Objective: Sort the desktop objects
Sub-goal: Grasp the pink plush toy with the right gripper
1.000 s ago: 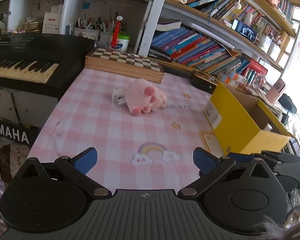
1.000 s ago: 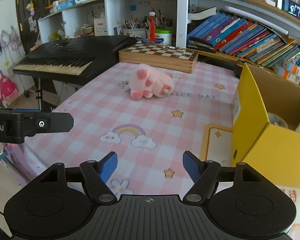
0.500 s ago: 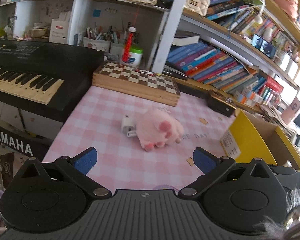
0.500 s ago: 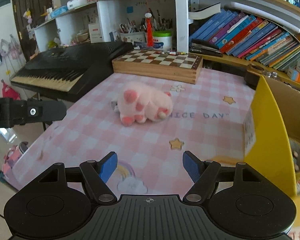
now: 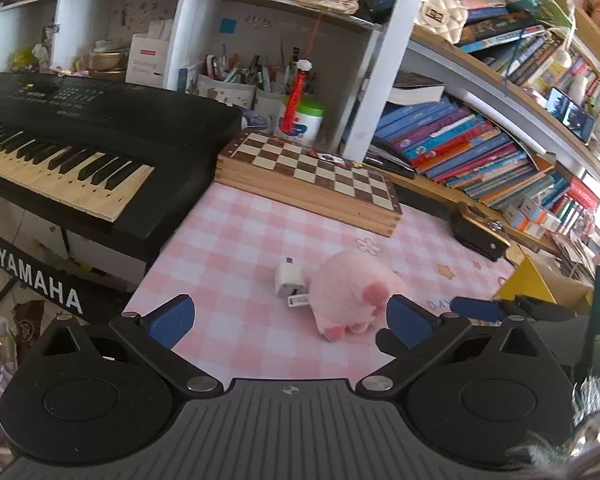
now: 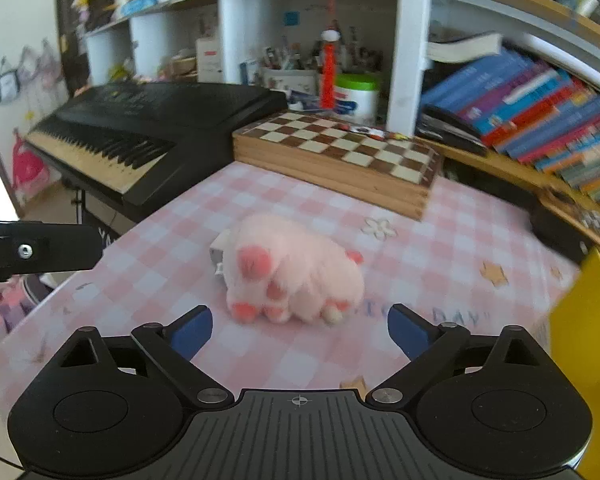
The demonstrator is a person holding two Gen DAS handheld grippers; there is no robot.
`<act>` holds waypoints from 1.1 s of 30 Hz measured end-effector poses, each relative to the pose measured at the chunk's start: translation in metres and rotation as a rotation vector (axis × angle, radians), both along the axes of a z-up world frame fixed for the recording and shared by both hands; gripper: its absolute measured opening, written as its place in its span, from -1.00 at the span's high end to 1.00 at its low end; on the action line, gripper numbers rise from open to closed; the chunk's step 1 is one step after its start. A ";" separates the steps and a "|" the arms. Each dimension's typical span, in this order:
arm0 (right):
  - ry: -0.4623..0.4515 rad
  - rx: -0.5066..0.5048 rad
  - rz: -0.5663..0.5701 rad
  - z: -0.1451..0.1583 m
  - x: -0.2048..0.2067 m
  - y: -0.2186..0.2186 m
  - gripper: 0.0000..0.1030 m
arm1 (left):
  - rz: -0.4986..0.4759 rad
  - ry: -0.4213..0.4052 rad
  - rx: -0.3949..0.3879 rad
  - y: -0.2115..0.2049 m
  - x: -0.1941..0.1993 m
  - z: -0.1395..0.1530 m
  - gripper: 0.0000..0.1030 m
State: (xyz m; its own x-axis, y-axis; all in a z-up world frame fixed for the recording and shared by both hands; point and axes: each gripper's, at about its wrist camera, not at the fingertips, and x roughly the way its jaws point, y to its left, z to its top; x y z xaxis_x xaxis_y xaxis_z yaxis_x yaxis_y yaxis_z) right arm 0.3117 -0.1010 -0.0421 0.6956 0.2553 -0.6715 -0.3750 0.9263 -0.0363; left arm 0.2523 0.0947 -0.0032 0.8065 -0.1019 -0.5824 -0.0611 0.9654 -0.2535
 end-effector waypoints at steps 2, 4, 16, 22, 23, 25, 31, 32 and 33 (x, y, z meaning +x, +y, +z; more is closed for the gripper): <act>0.009 -0.025 0.026 -0.004 0.011 0.006 -0.89 | 0.010 0.002 0.002 0.001 0.004 -0.001 -1.00; 0.014 -0.046 0.041 -0.008 0.021 0.012 -0.90 | 0.022 0.007 0.003 0.003 0.009 -0.002 -1.00; -0.046 -0.151 0.169 -0.035 0.062 0.042 -0.98 | 0.068 0.015 0.015 0.012 0.025 -0.001 -1.00; -0.064 -0.159 0.160 -0.036 0.069 0.037 -0.78 | 0.060 0.029 0.010 0.010 0.032 -0.006 -1.00; -0.069 -0.158 0.137 -0.034 0.068 0.034 -0.72 | 0.054 0.029 0.009 0.009 0.034 -0.007 -1.00; -0.078 -0.143 0.076 -0.030 0.065 0.026 -0.69 | 0.041 0.029 0.006 0.007 0.038 -0.009 -1.00; -0.109 -0.022 -0.110 -0.004 0.051 -0.014 -0.69 | -0.014 0.040 0.015 -0.003 0.058 -0.020 -1.00; -0.113 -0.005 -0.133 0.001 0.048 -0.020 -0.70 | -0.026 0.045 0.023 -0.005 0.063 -0.023 -1.00; -0.118 0.010 -0.153 0.006 0.045 -0.026 -0.70 | -0.040 0.049 0.031 -0.008 0.068 -0.026 -1.00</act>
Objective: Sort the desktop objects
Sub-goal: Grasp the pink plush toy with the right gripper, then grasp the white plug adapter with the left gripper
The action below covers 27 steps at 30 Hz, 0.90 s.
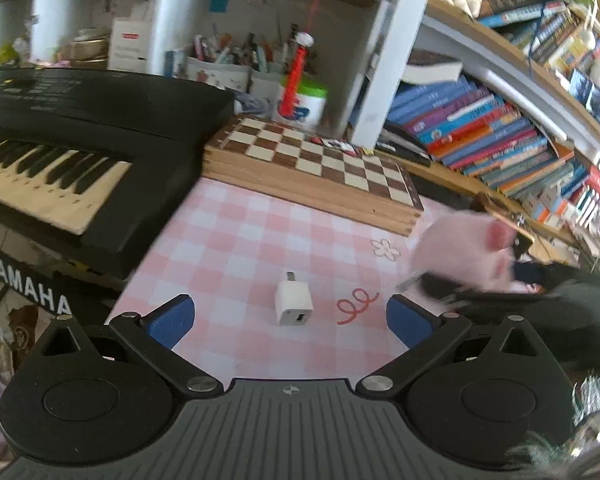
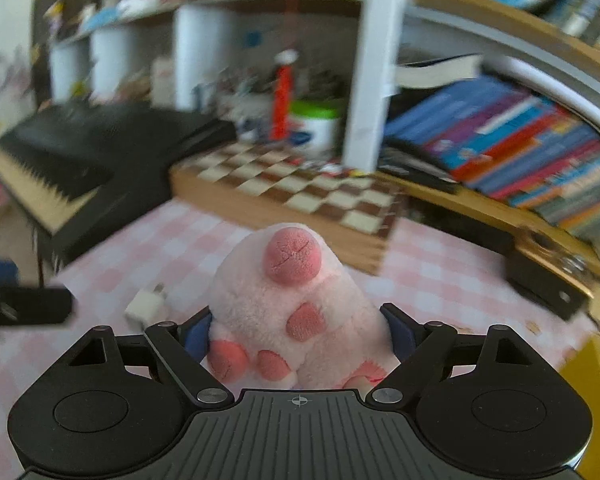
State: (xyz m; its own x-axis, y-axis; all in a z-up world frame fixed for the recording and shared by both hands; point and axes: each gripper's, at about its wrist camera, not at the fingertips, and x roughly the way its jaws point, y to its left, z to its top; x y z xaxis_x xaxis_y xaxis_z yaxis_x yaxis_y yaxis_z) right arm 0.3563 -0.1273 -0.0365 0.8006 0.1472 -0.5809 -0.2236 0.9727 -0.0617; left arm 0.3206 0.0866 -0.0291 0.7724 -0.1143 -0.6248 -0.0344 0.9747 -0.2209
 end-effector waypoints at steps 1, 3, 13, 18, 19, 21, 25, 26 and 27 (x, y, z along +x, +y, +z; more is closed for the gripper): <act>-0.004 0.012 -0.013 0.004 -0.003 -0.005 -0.70 | -0.010 0.004 0.007 -0.002 0.005 -0.002 -1.00; -0.011 0.033 -0.034 0.010 -0.008 -0.012 -0.70 | -0.031 0.010 0.019 -0.006 0.015 -0.007 -0.96; -0.036 0.090 -0.033 0.018 -0.042 -0.033 -0.70 | -0.099 0.050 0.103 -0.027 0.052 -0.027 -0.69; -0.054 0.090 0.053 0.023 -0.052 -0.028 -0.70 | -0.102 0.061 0.125 -0.029 0.061 -0.033 -0.54; -0.058 0.082 0.061 0.024 -0.053 -0.026 -0.70 | -0.104 0.062 0.133 -0.029 0.062 -0.035 -0.51; -0.053 0.061 0.063 0.025 -0.053 -0.023 -0.70 | -0.106 0.070 0.167 -0.030 0.064 -0.038 -0.37; -0.047 0.058 0.043 0.024 -0.049 -0.013 -0.70 | -0.111 0.114 0.248 -0.031 0.063 -0.044 -0.10; -0.047 0.058 0.035 0.023 -0.048 -0.010 -0.70 | -0.113 0.115 0.252 -0.029 0.062 -0.044 -0.08; -0.048 0.060 0.029 0.021 -0.047 -0.008 -0.70 | -0.110 0.114 0.255 -0.027 0.061 -0.043 -0.08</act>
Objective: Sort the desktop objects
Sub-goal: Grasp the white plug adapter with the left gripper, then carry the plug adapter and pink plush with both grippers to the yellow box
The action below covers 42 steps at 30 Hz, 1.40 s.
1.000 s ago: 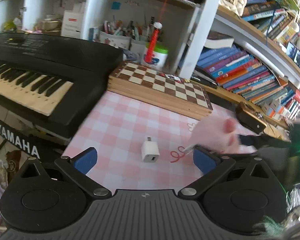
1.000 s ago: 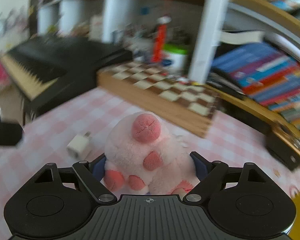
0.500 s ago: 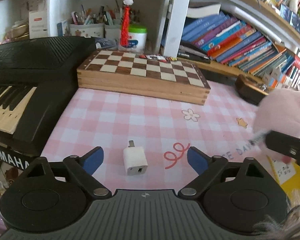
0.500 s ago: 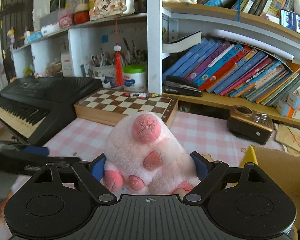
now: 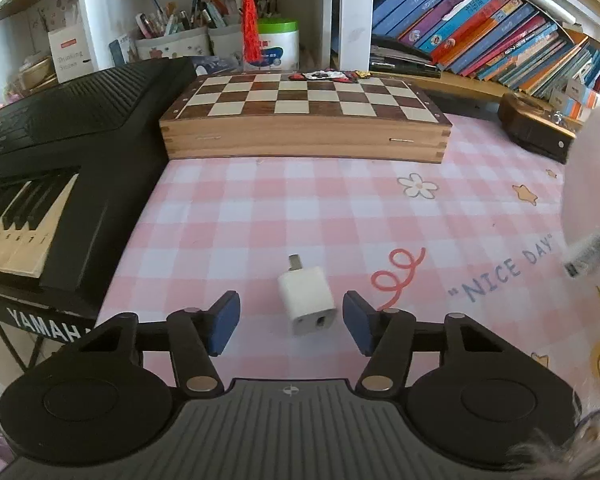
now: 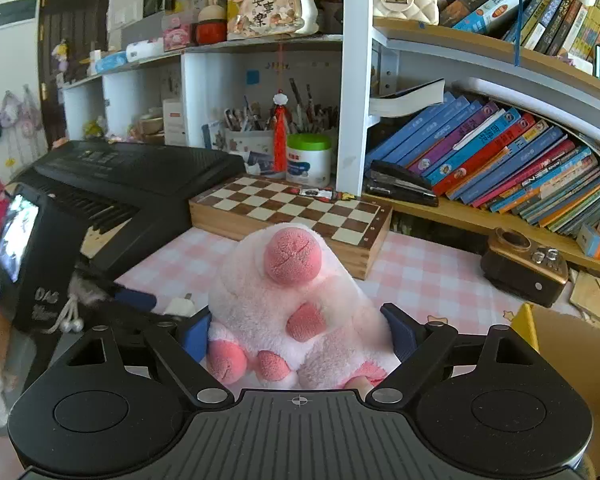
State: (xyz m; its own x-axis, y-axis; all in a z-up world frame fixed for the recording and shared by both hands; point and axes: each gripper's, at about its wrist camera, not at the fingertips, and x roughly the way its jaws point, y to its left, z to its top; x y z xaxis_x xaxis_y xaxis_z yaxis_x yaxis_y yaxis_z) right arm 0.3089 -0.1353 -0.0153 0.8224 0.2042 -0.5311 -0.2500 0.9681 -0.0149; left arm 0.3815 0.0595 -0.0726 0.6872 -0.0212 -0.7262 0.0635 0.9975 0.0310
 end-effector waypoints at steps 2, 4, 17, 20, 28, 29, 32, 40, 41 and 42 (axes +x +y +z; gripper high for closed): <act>-0.008 0.001 -0.024 -0.004 0.001 0.002 -0.70 | 0.020 -0.009 -0.016 0.004 0.001 0.000 -0.08; 0.008 0.007 -0.052 -0.007 0.002 -0.001 -0.70 | 0.038 -0.007 -0.037 0.005 0.002 -0.003 -0.01; 0.102 0.128 -0.066 -0.031 -0.017 -0.028 -0.70 | -0.008 -0.043 -0.051 -0.001 0.003 -0.006 0.55; 0.109 0.144 -0.128 -0.030 -0.022 -0.030 -0.70 | -0.002 -0.063 -0.077 0.003 -0.004 0.003 0.55; 0.074 0.124 -0.126 -0.019 -0.037 -0.029 -0.70 | -0.041 -0.138 -0.173 0.002 -0.040 0.039 0.55; 0.067 0.121 -0.124 -0.017 -0.040 -0.027 -0.70 | -0.046 -0.147 -0.186 0.002 -0.047 0.044 0.55; 0.047 0.127 -0.127 -0.011 -0.049 -0.026 -0.70 | -0.045 -0.170 -0.239 0.007 -0.066 0.058 0.55; 0.073 0.209 -0.118 0.016 -0.075 -0.031 -0.70 | -0.027 -0.210 -0.371 0.022 -0.121 0.085 0.55; 0.061 0.197 -0.114 0.021 -0.081 -0.030 -0.70 | -0.025 -0.213 -0.384 0.024 -0.128 0.087 0.55; 0.052 0.187 -0.108 0.025 -0.085 -0.028 -0.70 | -0.026 -0.217 -0.396 0.025 -0.135 0.089 0.55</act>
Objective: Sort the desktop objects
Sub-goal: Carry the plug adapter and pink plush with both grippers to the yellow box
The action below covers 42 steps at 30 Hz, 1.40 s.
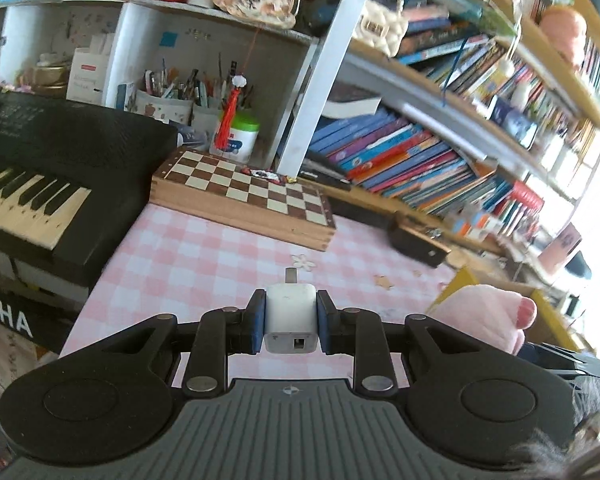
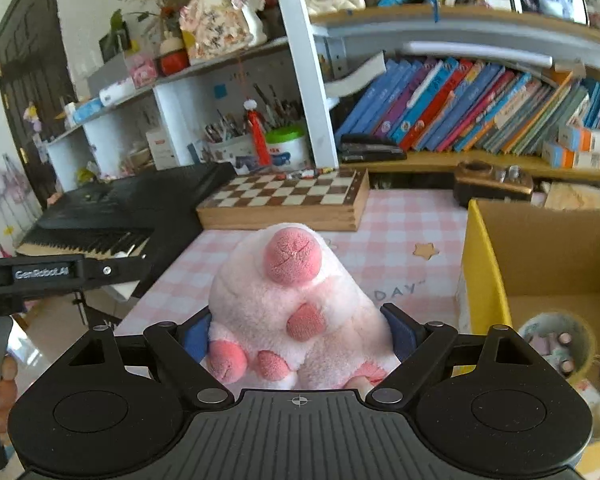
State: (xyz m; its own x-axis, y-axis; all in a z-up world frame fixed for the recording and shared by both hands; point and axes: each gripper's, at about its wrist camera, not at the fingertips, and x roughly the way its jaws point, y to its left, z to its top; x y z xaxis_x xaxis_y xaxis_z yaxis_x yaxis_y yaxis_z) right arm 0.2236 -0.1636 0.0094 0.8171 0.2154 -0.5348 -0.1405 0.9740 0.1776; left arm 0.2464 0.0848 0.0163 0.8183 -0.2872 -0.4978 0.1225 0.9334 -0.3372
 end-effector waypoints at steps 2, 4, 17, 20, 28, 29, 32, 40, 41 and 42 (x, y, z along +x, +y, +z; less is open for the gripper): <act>-0.015 -0.015 0.011 0.006 -0.011 0.003 -0.70 | -0.003 -0.006 -0.017 0.002 -0.014 0.003 0.55; -0.024 -0.024 0.014 0.009 -0.024 0.005 -0.70 | -0.004 -0.011 -0.032 0.005 -0.027 0.005 0.55; -0.007 -0.007 -0.043 0.012 -0.100 0.022 -0.70 | -0.021 -0.045 -0.105 0.025 -0.114 0.014 0.55; -0.016 -0.012 -0.047 0.015 -0.118 0.028 -0.70 | -0.029 -0.048 -0.119 0.029 -0.130 0.014 0.55; 0.010 -0.018 -0.085 0.011 -0.163 0.033 -0.70 | -0.083 -0.046 -0.150 0.024 -0.163 0.008 0.55; 0.014 -0.018 -0.091 0.010 -0.168 0.033 -0.70 | -0.093 -0.045 -0.155 0.022 -0.166 0.007 0.55; 0.026 -0.017 -0.116 0.008 -0.184 0.031 -0.70 | -0.132 -0.039 -0.163 0.013 -0.173 0.004 0.55; 0.054 -0.006 -0.211 0.006 -0.214 0.016 -0.70 | -0.248 -0.019 -0.161 -0.012 -0.189 -0.002 0.55; 0.057 -0.006 -0.223 0.006 -0.217 0.014 -0.70 | -0.269 -0.016 -0.160 -0.017 -0.189 -0.002 0.55; 0.060 -0.006 -0.237 0.006 -0.221 0.011 -0.70 | -0.285 -0.013 -0.160 -0.021 -0.190 -0.002 0.55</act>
State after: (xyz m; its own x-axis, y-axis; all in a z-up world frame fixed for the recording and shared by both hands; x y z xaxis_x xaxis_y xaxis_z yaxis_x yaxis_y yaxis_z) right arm 0.0031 -0.1523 0.0151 0.8109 0.0177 -0.5849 0.1030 0.9796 0.1725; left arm 0.0568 0.0640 0.0139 0.7001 -0.5793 -0.4176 0.3764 0.7962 -0.4736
